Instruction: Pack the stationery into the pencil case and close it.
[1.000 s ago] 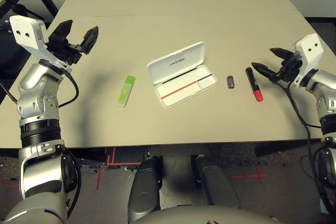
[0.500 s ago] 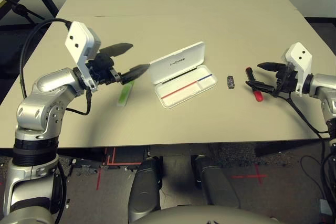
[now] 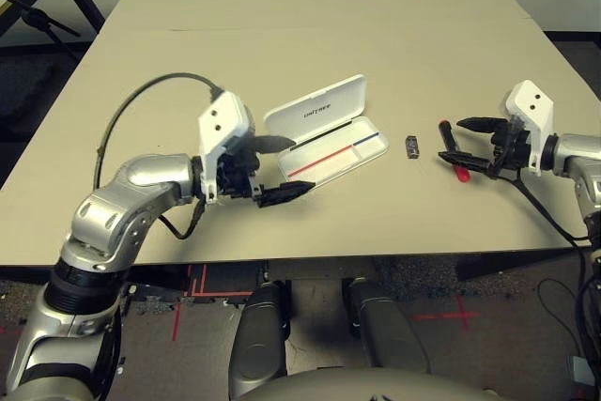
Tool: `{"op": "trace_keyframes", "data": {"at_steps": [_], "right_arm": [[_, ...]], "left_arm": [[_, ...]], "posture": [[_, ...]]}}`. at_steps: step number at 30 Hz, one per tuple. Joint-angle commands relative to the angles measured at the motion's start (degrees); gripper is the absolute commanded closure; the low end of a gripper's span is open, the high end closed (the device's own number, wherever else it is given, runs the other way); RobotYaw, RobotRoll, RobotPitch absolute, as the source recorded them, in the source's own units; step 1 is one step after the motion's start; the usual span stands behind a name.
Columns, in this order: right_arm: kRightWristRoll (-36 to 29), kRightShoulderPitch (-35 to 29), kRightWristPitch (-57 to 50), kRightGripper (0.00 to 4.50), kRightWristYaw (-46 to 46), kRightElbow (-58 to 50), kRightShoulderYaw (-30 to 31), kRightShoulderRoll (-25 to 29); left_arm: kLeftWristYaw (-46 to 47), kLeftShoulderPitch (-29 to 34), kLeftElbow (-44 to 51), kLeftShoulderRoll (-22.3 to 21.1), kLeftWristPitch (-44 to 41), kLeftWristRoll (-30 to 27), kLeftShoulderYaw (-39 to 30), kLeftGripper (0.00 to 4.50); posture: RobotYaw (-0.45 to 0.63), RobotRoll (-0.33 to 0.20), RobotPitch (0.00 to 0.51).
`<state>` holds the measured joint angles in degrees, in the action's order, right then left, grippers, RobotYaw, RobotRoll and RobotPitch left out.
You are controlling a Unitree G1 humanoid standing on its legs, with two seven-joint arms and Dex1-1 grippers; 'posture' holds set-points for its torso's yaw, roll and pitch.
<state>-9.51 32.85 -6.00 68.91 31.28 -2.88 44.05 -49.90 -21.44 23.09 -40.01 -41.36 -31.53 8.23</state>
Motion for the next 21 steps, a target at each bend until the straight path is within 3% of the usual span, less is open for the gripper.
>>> {"op": "trace_keyframes", "data": {"at_steps": [1, 10, 21], "right_arm": [[-0.8, -1.3, -2.0, 0.0, 1.5, -2.5, 0.8, 0.6], [-1.0, -2.4, -3.1, 0.0, 1.5, -5.2, 0.4, 1.2], [-1.3, -3.5, -3.7, 0.0, 0.7, -7.4, -0.2, 1.7]], "left_arm": [[-0.8, -0.8, -2.7, 1.3, 0.9, 2.7, 3.8, 0.02], [-1.9, -5.1, -11.4, 4.1, 2.2, 10.5, 12.0, 0.02], [-4.4, -9.2, -19.2, 6.7, 2.9, 15.5, 15.0, 0.02]], "posture": [[-0.03, 0.0, 0.166], [-0.06, 0.0, 0.174], [-0.08, 0.0, 0.178]]}}
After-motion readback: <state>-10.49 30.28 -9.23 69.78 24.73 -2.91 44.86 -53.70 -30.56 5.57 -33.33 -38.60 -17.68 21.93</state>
